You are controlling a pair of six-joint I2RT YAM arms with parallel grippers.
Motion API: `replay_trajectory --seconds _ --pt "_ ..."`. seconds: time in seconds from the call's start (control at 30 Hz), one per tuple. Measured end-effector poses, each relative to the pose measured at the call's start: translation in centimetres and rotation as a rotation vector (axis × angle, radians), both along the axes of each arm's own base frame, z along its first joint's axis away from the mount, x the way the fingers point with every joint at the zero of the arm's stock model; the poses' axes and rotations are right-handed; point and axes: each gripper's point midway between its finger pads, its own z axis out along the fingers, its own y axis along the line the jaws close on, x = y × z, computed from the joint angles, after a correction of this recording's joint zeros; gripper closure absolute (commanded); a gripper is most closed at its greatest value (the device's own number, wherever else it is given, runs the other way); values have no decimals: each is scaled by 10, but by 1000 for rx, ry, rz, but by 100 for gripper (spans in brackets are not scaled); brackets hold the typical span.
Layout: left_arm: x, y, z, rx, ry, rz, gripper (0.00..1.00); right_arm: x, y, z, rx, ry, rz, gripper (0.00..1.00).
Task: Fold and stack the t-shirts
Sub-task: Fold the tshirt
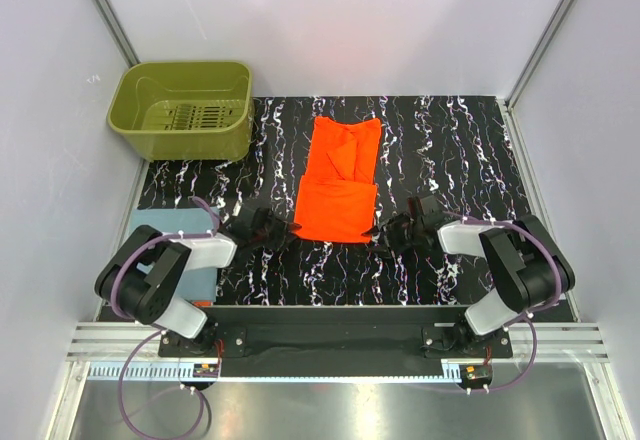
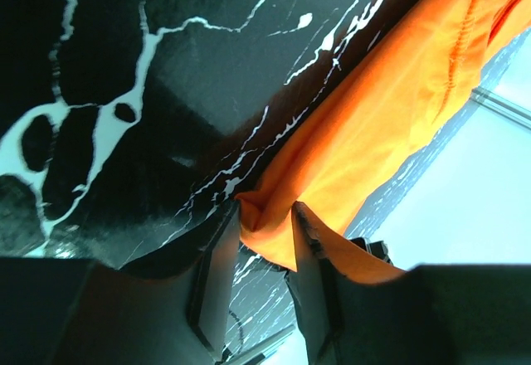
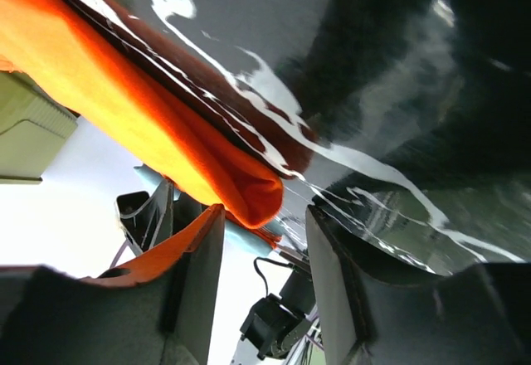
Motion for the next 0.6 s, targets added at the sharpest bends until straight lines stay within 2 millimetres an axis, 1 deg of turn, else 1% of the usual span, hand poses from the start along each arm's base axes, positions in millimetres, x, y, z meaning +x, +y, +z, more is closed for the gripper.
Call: replay_trajectory --seconds 0.07,0.1,0.2,0.23,0.27,0.3,0.4,0.47,0.53,0.6 --pt "1 -1 -1 -6 -2 -3 70 3 1 0 1 -8 1 51" --pt "1 -2 -1 -6 -1 -5 72 6 2 -1 0 -14 1 53" --pt "-1 -2 -4 -2 4 -11 80 12 4 -2 -6 -30 4 63" --pt "-1 -1 -4 0 4 -14 92 13 4 -3 -14 -36 5 83" --pt "-1 -1 -4 1 5 -15 100 14 3 -4 -22 -47 12 95" --pt "-2 -1 -4 1 1 -20 100 14 2 -8 -41 -53 14 100" --pt "-4 -1 -4 0 -11 -42 100 13 0 -9 -58 -70 41 100" --pt "-10 1 -4 3 -15 -59 100 10 -1 -8 -84 -84 82 100" --pt "-22 2 -4 4 -14 -83 100 2 -6 -6 -118 -91 122 100" --pt "-39 2 -3 5 -13 -119 100 -11 -11 -4 -135 -95 153 100"
